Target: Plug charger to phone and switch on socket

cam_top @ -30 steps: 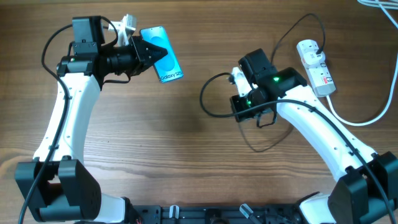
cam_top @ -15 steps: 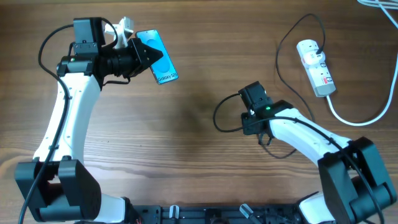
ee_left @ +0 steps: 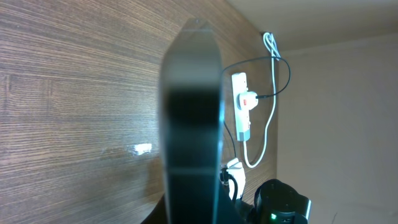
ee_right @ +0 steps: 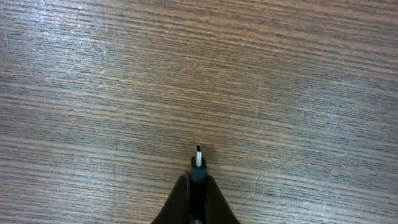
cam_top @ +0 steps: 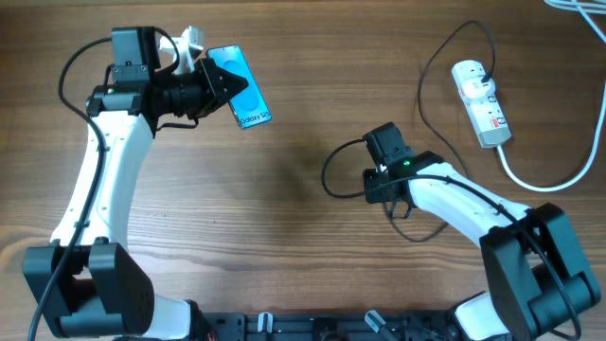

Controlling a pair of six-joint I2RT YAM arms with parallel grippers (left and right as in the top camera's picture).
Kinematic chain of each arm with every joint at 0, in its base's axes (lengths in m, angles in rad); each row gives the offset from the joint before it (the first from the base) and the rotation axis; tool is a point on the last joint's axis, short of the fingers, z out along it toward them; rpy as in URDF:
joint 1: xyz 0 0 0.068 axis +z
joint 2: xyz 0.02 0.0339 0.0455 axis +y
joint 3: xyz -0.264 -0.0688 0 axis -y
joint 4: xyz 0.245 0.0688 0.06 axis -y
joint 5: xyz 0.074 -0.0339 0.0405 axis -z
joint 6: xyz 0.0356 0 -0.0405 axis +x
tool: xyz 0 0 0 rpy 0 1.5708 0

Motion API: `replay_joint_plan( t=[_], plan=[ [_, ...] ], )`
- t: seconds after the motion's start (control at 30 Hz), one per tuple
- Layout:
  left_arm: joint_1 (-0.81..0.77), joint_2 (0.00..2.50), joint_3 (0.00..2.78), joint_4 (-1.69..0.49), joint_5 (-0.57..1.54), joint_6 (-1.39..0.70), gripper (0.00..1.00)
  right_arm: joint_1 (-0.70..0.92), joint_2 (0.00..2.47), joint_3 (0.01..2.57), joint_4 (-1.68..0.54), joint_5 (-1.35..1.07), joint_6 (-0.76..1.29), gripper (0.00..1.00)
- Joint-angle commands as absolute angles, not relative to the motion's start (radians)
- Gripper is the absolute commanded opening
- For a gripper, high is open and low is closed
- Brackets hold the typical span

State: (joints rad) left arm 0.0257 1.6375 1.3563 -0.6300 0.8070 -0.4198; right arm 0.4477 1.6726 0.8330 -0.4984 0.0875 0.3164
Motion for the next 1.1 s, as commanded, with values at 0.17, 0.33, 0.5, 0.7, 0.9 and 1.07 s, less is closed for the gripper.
replay_joint_plan(
  t=[0.17,0.33,0.5,0.7,0.9,1.07],
  plan=[
    [0.030,1.633,1.359,-0.617,0.822,-0.397,0.04,0.447,1.696,0.857,-0.551,-0.076,0.245,0.04],
    [0.031,1.633,1.359,-0.300,1.169,-0.523,0.04,0.411,1.492,1.000,-0.479,-1.058,0.026,0.04],
    [-0.017,1.632,1.359,-0.149,1.219,-0.667,0.04,0.412,1.483,1.000,-0.331,-1.231,0.089,0.05],
    [-0.044,1.632,1.359,-0.148,1.273,-0.687,0.04,0.412,1.483,1.000,-0.047,-1.225,0.384,0.04],
    [-0.043,1.632,1.359,-0.075,1.380,-0.763,0.04,0.412,1.483,1.000,0.183,-1.225,0.600,0.04],
    [-0.044,1.631,1.359,-0.055,1.388,-0.802,0.04,0.412,1.483,1.000,0.319,-1.235,0.706,0.04]
  ],
)
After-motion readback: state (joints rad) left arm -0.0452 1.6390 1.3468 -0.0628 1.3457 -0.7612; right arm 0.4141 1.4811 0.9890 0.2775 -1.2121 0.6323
